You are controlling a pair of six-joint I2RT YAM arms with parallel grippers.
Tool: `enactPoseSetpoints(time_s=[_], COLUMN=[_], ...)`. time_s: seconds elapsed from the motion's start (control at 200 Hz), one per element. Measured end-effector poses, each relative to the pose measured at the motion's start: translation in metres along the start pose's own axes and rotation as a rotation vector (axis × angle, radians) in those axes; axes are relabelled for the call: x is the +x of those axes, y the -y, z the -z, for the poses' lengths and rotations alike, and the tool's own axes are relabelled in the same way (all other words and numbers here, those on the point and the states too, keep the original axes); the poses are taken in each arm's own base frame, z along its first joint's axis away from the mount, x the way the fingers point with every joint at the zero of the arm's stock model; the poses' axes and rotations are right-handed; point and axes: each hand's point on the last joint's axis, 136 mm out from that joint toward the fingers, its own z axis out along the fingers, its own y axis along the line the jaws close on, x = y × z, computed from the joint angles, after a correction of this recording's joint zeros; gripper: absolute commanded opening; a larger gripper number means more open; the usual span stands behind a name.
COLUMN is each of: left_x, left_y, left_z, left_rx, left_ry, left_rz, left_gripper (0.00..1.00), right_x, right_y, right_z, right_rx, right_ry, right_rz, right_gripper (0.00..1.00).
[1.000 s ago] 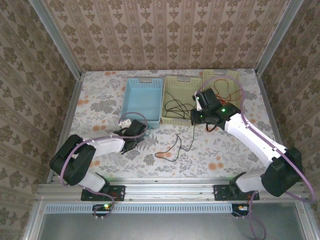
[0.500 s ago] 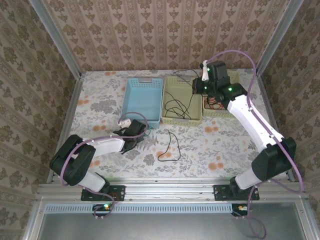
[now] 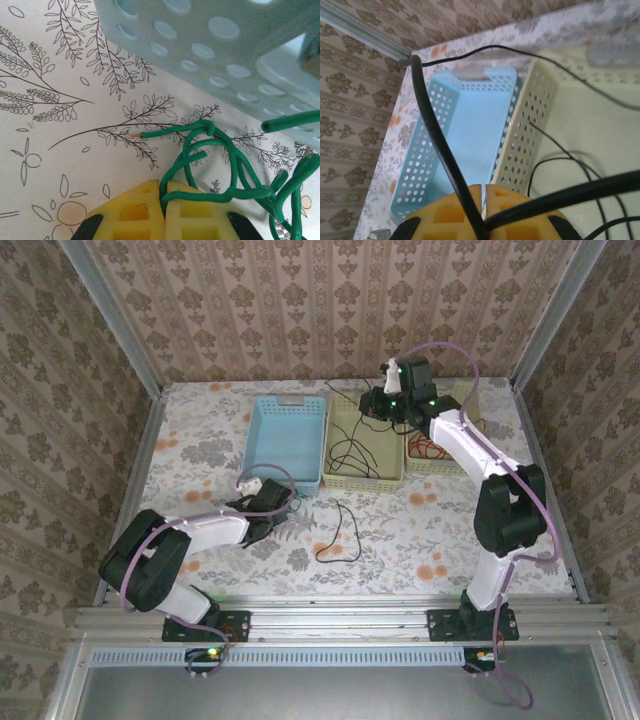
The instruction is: Untangle the cables
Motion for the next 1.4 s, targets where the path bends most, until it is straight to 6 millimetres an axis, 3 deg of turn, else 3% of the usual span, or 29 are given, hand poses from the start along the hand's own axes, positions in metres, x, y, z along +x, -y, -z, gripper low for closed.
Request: enactPoseSetpoints(time_s=[0.145, 0.375, 0.515, 0.695, 0.78, 0.885, 0.945, 1.025, 1.1, 1.23, 1.4], left_x=[0.0, 0.0, 0.0, 0.0, 0.0, 0.0, 0.0, -0.001, -0.002, -0.004, -0.005], left_y=[0.0, 0.0, 0.0, 0.0, 0.001, 0.001, 0.001, 0.006, 0.011, 0.017, 0.019], left_z=[0.0, 0.0, 0.0, 0.0, -0.001, -0.001, 0.0, 0.0, 0.002, 0.005, 0.005], left_rx=[0.0, 0.0, 0.0, 0.0, 0.0, 0.001, 0.002, 0.025, 0.052, 0.086, 0.101], left_ry=[0.0, 0.0, -0.001, -0.001, -0.001, -0.001, -0.002, -0.003, -0.001, 0.006, 0.015], left_rz=[0.0, 0.0, 0.0, 0.0, -0.001, -0.005, -0.012, -0.015, -0.017, -0.018, -0.015], left_gripper=[0.0, 0.0, 0.0, 0.0, 0.0, 0.0, 0.0, 0.0, 0.0, 0.0, 0.0], right_x=[0.026, 0.051, 0.051, 0.043, 0.044, 0.048, 0.052, 0.062, 0.066, 0.06, 0.045], right_y=[0.033, 0.078, 0.103, 0.117, 0.112, 0.09, 0.08, 0.072, 0.072, 0.071, 0.047], right_z=[-0.018, -0.017, -0.004, 0.009, 0.008, -0.001, -0.005, -0.009, -0.006, 0.023, 0.081], right_rx=[-0.018, 0.033, 0.132, 0.254, 0.295, 0.299, 0.298, 0.301, 0.326, 0.376, 0.389], right_ry=[-0.059, -0.076, -0.03, 0.023, 0.008, -0.02, -0.036, -0.062, -0.072, -0.028, 0.092], right_rz=[-0.147, -0.299, -0.329, -0.315, -0.274, -0.194, -0.157, -0.121, -0.093, -0.051, 0.038], right_gripper=[0.0, 0.0, 0.0, 0.0, 0.0, 0.0, 0.14, 0.43, 0.57, 0.64, 0.64])
